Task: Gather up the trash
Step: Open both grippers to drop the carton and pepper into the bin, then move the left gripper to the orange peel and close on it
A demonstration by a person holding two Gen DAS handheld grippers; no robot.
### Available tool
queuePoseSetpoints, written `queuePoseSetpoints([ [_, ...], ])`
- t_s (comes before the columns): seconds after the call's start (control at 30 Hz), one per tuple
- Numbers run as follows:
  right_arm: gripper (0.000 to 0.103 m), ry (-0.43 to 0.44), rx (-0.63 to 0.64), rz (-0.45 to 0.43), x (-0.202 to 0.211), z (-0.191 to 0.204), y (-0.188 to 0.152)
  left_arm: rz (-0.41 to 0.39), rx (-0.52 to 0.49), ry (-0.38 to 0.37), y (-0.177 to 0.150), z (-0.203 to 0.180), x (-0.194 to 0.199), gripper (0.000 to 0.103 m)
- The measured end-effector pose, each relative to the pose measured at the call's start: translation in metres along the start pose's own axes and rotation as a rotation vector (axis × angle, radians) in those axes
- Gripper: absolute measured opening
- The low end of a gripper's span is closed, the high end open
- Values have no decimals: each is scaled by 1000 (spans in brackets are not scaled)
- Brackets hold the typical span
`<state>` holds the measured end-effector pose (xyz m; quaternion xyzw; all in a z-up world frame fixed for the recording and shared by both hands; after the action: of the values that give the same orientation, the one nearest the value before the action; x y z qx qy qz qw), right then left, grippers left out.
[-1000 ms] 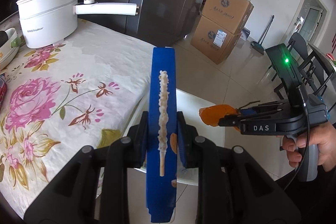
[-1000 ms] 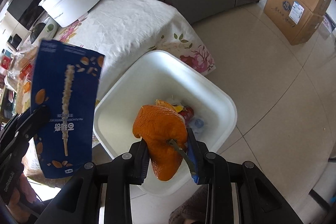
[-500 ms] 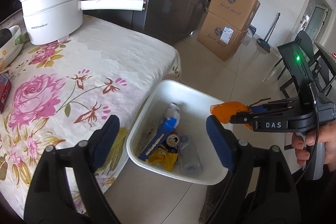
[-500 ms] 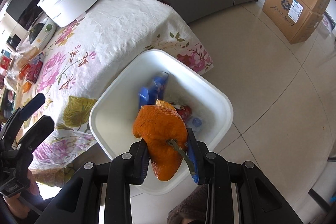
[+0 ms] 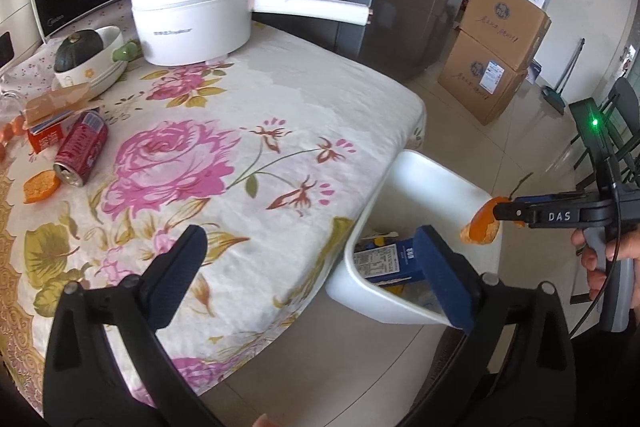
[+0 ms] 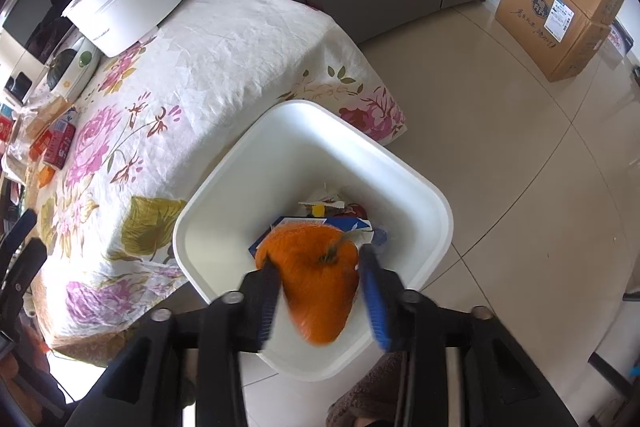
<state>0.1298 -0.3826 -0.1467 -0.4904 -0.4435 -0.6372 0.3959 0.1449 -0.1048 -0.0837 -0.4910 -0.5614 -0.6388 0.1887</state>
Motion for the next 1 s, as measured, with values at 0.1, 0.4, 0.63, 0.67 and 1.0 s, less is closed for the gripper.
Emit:
queuePoseSetpoints([
  [0.1,76,12,-13,-28,5,5,5,13,17,45,-4,18,2,102],
  [0.4,78,31,36,-64,12,48,18,9,121,96,-15,72,21,102],
  [0.63,79,30,103,-86,11,99,22,-5,222,130,-27,119,34,102],
  [0.67,79,30,113,-88,10,106,23,-8,236,136,-30,127,36,102],
  [1.0,80,31,220,-120,1,182,34,-51,353,276,-46,221,44,102],
])
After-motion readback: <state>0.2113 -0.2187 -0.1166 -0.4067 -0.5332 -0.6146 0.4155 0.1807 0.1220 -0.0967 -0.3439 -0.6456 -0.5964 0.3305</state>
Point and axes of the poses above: each gripper's, at about its wrist camera, not at the fingertips, and x roughly against the way its jaws point, z to its left, y to its top, the point moved 1 cm from there along -x, roughly the way its jaws point, and after that the axes turned 5 degrees about z, right-handed, at the moved point
